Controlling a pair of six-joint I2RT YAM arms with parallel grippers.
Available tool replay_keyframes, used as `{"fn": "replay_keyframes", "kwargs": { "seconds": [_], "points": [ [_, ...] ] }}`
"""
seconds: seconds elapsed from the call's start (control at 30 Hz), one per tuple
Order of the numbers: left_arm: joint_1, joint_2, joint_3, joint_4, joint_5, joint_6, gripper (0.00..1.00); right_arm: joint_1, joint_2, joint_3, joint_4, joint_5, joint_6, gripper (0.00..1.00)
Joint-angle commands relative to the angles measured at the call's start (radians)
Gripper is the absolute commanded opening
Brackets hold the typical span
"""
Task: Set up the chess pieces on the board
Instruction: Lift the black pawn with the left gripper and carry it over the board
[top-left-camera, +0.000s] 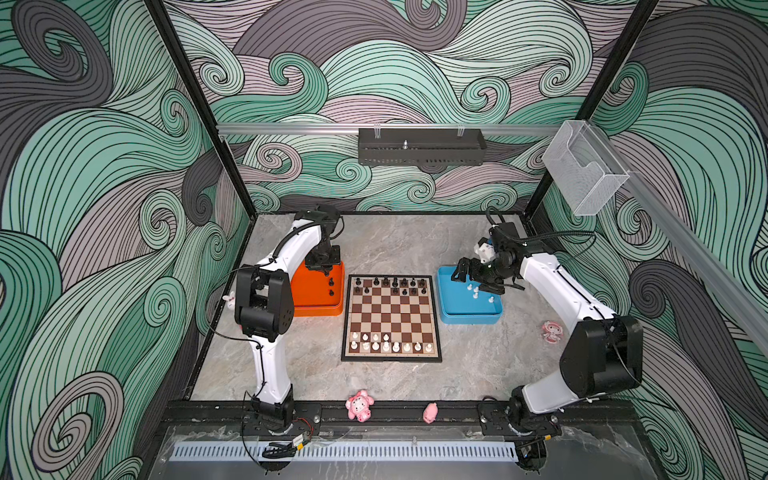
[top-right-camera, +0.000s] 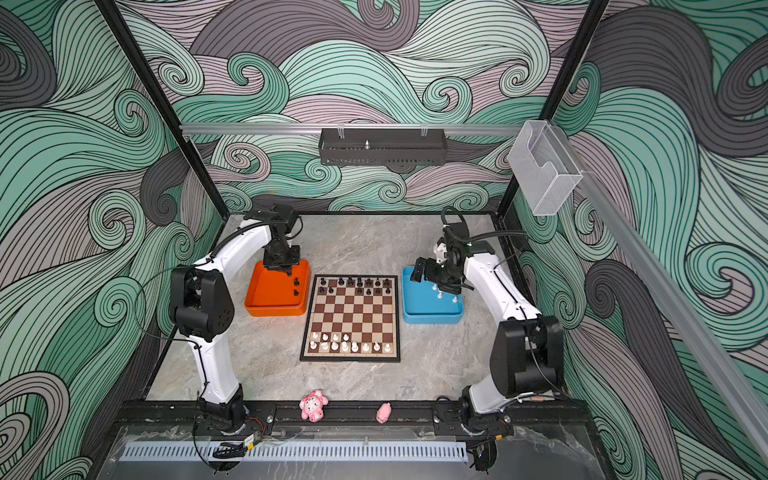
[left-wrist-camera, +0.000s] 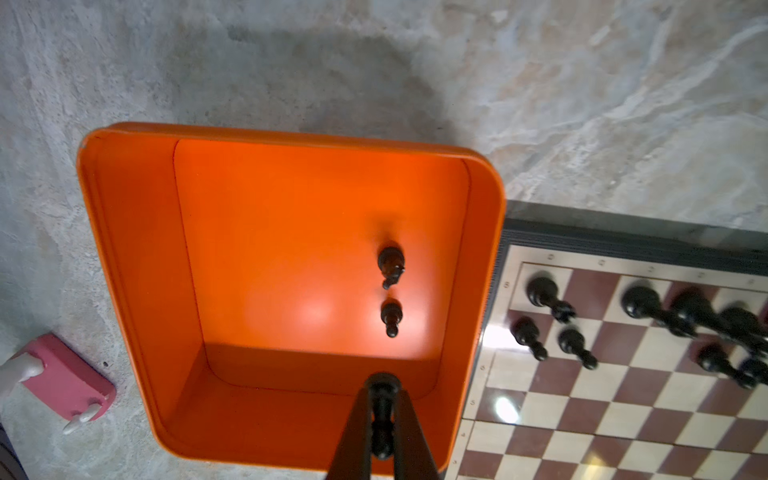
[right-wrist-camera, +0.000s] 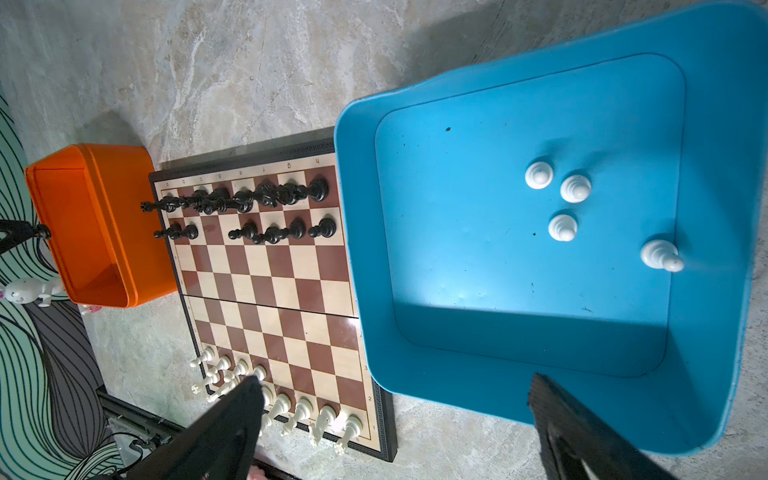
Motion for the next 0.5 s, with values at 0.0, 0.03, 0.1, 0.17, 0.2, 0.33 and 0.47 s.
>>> {"fn": "replay_keyframes", "kwargs": {
  "seconds": [0.0, 0.03, 0.1, 0.17, 0.2, 0.33, 0.47],
  "points": [
    [-0.054, -0.028, 0.07, -0.084, 0.026, 0.007, 0.1, -0.006, -0.024, -0.01, 0.003, -0.01, -0.007, 1.0],
    [-0.073, -0.021, 0.084, -0.084, 0.041, 0.011, 0.1, -0.006, -0.024, -0.01, 0.003, -0.009, -0.007, 1.0],
    [-0.111, -0.004, 0.109, -0.08, 0.06, 0.008, 0.1, -0.006, -0.026, -0.013, 0.003, -0.012, -0.007, 1.0],
    [-0.147, 0.022, 0.134, -0.08, 0.07, 0.003, 0.11, -0.006, -0.031, -0.017, 0.003, -0.013, -0.007, 1.0],
    [-0.167, 0.04, 0.146, -0.082, 0.074, -0.001, 0.11, -0.006, -0.033, -0.019, 0.003, -0.011, -0.006, 1.0],
    [-0.239, 0.086, 0.179, -0.081, 0.084, -0.01, 0.11, -0.011, -0.049, -0.034, 0.003, -0.007, -0.01, 0.99],
    [-0.291, 0.119, 0.192, -0.072, 0.093, -0.016, 0.11, -0.02, -0.06, -0.048, 0.003, -0.008, -0.013, 1.0]
  ]
}}
